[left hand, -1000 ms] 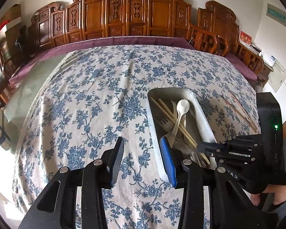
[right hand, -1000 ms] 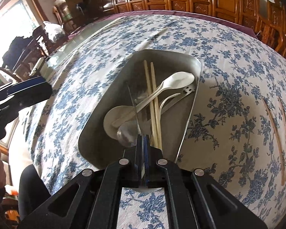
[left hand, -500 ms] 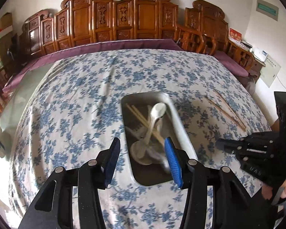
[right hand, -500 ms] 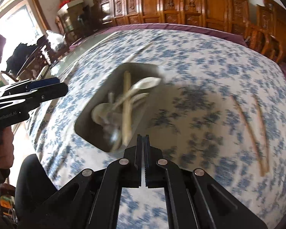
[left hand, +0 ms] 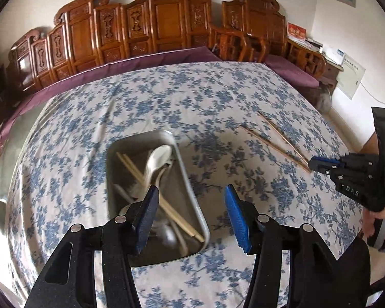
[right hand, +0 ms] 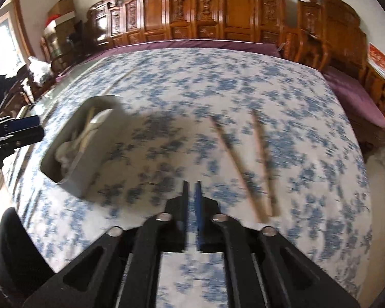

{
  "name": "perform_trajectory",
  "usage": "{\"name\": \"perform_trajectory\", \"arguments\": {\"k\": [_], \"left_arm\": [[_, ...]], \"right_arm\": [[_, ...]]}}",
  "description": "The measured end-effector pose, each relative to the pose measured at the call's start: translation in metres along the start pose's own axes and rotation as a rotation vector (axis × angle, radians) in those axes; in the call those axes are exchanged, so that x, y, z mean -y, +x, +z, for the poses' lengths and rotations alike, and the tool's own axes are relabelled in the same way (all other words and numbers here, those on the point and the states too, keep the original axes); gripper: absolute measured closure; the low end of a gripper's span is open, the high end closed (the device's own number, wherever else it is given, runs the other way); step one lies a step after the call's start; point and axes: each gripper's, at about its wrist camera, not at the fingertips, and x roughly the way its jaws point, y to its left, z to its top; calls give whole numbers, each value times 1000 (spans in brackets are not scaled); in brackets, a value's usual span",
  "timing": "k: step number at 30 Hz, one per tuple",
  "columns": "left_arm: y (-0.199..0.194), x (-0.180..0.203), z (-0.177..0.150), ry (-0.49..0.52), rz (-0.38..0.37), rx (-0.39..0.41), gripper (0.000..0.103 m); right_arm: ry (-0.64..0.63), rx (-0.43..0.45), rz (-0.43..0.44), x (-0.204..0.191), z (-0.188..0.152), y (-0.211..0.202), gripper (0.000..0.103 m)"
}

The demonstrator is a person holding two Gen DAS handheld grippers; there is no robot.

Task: Organize utensils
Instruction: 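Move the right tool to the remaining chopsticks and grasp one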

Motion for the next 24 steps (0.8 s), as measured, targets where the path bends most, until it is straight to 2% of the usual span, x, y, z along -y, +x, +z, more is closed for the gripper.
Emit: {"name": "perform_trajectory", "arguments": {"k": [2, 11, 24], "left_arm": [[5, 9, 2, 11, 0, -9, 52], [27, 39, 8, 42, -4, -45, 52], [55, 75, 9, 37, -9, -89, 52]], "right_arm": [[16, 2, -23, 15, -4, 3, 69], [100, -31, -46, 76, -21, 27, 69], [19, -110, -39, 93, 7, 70, 69]]}}
